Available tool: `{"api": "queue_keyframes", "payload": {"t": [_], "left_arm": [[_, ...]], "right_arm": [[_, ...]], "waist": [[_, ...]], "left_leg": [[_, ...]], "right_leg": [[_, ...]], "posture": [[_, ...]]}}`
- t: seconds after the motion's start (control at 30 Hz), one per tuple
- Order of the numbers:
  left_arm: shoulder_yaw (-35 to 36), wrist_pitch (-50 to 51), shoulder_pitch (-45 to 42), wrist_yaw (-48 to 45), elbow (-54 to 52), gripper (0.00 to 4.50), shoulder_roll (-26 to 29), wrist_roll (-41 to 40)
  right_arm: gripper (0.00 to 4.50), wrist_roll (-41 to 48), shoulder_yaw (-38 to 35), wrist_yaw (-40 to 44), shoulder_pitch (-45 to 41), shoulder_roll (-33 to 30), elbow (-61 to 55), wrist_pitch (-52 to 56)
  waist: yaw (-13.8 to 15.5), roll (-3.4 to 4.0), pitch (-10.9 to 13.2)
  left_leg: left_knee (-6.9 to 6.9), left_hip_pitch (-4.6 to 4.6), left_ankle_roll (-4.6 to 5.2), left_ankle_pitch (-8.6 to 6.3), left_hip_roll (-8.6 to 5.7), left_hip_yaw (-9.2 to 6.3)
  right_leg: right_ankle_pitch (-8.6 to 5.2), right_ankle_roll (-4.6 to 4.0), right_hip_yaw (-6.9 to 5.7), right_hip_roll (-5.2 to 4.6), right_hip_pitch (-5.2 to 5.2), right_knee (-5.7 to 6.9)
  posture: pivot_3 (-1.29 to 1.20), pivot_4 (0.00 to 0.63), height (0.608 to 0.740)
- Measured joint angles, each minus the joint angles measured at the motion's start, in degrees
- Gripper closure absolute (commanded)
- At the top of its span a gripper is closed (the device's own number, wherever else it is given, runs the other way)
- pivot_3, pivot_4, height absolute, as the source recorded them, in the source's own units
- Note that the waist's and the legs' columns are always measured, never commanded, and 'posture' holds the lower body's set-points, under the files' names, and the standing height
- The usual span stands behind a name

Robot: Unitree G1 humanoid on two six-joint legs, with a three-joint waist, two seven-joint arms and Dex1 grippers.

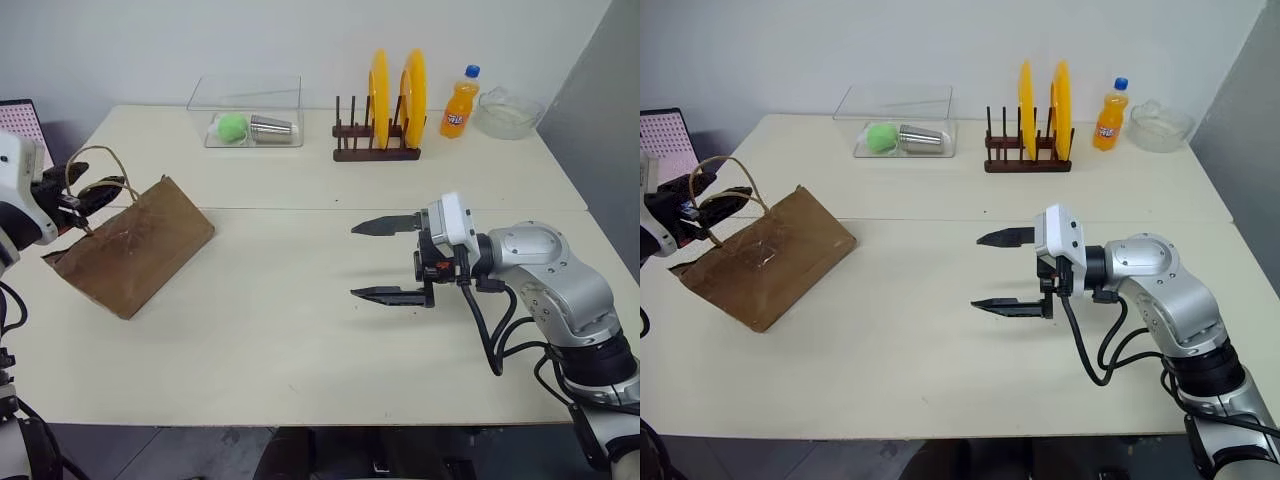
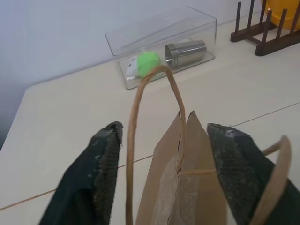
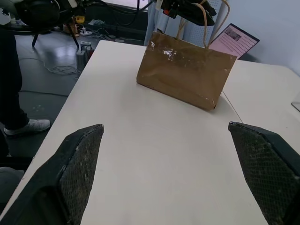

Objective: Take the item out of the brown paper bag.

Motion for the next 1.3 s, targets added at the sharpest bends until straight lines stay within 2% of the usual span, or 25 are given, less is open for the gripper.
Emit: {"api": "queue_keyframes", "payload": {"t": [0.2,0.37,0.67,0.87,1.13,1.3], "left_arm": [[-0.1,0.4,-0.5,-0.4,0.2,4.42,0.1,0.1],[-1.8,-1.6,-6.4,-3.0,5.3,4.47,1.9,1.0],[-16.3,-10.8,-31.6,-18.0,25.6,4.47,1.8,7.5],[-22.1,-15.2,-44.5,-23.1,35.7,4.47,-5.7,12.0],[-24.2,-14.9,-50.8,-24.6,39.6,4.47,-16.3,13.4],[-24.0,-14.7,-54.8,-24.0,41.0,4.47,-20.8,13.2]], "right_arm": [[0.0,-0.1,0.0,-0.1,0.0,0.0,0.0,0.0],[0.0,-0.3,-0.1,-0.3,0.1,-0.1,-0.1,0.0],[0.0,0.3,-3.2,-2.3,4.1,-3.5,-4.0,2.6],[0.0,0.4,-6.8,-4.3,7.7,-7.0,-6.4,6.2],[0.0,1.0,-11.9,-8.1,14.5,-11.4,-11.3,11.3],[0.0,1.6,-14.6,-10.8,19.0,-12.0,-13.7,13.7]], "waist": [[0.0,0.0,0.0],[0.0,-0.03,0.0],[0.3,-0.17,0.0],[0.1,-0.18,0.0],[-0.1,-0.24,0.0],[-0.2,-0.25,0.0]], "left_leg": [[0.02,0.01,0.0,0.0,0.0,0.0],[0.04,0.0,0.0,0.0,-0.02,0.01],[0.36,-0.31,-0.01,0.02,-0.09,-0.03],[0.86,-0.66,-0.08,0.07,-0.08,-0.01],[0.92,-0.79,0.04,0.0,-0.08,0.0],[0.94,-0.71,0.06,0.0,-0.08,0.04]], "right_leg": [[0.0,0.0,0.0,0.0,0.0,0.04],[0.0,0.0,-0.02,0.01,0.0,0.05],[0.01,0.02,-0.12,0.02,-0.03,0.08],[0.07,0.16,-0.17,0.01,-0.1,0.14],[0.07,0.17,-0.12,0.01,-0.33,0.44],[0.06,0.18,-0.06,0.01,-0.37,0.67]], "posture": [[0.0,0.15,0.74],[0.0,0.15,0.74],[0.0,0.15,0.74],[0.0,0.15,0.74],[0.0,0.15,0.74],[0.0,0.15,0.74]]}}
